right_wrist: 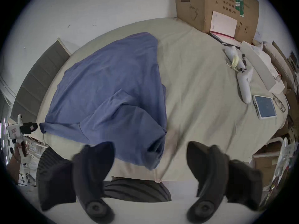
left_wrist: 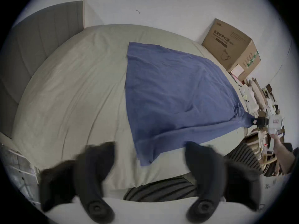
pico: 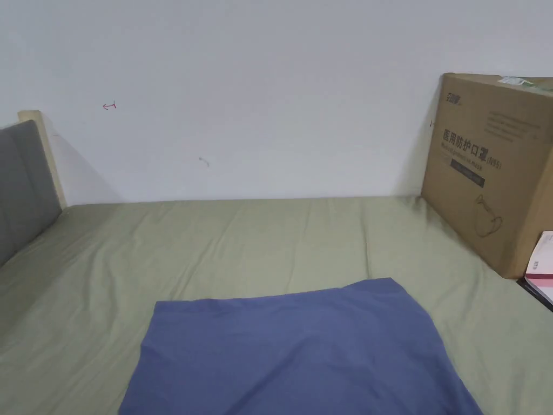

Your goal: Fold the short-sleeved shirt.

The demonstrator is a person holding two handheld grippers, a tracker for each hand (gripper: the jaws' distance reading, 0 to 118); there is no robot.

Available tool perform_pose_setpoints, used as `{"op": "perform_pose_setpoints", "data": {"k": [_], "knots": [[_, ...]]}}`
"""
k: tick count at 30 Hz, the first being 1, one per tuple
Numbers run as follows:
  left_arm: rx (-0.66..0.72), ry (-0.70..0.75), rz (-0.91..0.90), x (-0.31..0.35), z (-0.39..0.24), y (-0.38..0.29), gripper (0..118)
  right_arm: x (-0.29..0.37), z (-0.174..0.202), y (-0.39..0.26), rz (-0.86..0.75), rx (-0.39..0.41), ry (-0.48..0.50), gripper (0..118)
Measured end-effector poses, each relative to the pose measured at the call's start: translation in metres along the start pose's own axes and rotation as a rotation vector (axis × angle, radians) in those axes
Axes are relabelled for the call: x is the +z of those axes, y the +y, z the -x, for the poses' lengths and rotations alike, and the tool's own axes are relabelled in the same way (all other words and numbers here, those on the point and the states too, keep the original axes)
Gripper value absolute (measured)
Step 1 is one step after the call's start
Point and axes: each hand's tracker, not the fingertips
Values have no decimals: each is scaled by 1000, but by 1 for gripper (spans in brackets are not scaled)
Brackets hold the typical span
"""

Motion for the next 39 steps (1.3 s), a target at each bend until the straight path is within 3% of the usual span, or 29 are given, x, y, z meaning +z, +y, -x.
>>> {"op": "perform_pose_setpoints", "data": {"k": [6, 9, 13, 16, 18, 19, 20, 21, 23, 24, 29, 32, 36, 39], "knots": [[66, -50, -114, 24, -10, -8, 111, 27, 19, 1, -106, -12, 8, 98], [26, -41, -246, 47, -33, 3, 111, 54, 42, 9, -263, 26, 2, 98], [-15, 27, -527, 80, -72, 13, 111, 93, 80, 18, -562, 67, 78, 98], [-28, 31, -747, 93, -99, 12, 104, 109, 111, 16, -772, 103, 121, 97], [-41, 52, -864, 99, -115, 12, 76, 113, 132, 16, -865, 128, 114, 82], [-35, 75, -903, 99, -123, 14, 56, 115, 142, 16, -901, 141, 97, 62], [-27, 85, -932, 99, -130, 17, 28, 116, 151, 17, -938, 150, 74, 23], [-24, 80, -947, 98, -133, 21, 9, 116, 157, 19, -964, 159, 68, 5], [-33, 91, -956, 95, -143, 29, 1, 112, 162, 28, -961, 166, 108, 4], [-40, 66, -948, 94, -146, 33, 0, 111, 165, 34, -946, 176, 145, 3], [-119, 45, -814, 92, -151, 65, 0, 111, 168, 49, -947, 153, 144, 0], [-102, 16, -540, 82, -135, 93, 0, 108, 162, 55, -895, 123, 166, 0], [30, 7, -29, 41, -88, 105, 0, 98, 150, 54, -815, 95, 183, 0], [108, 3, 144, 9, -50, 86, 1, 90, 142, 48, -772, 77, 184, 0]]}}
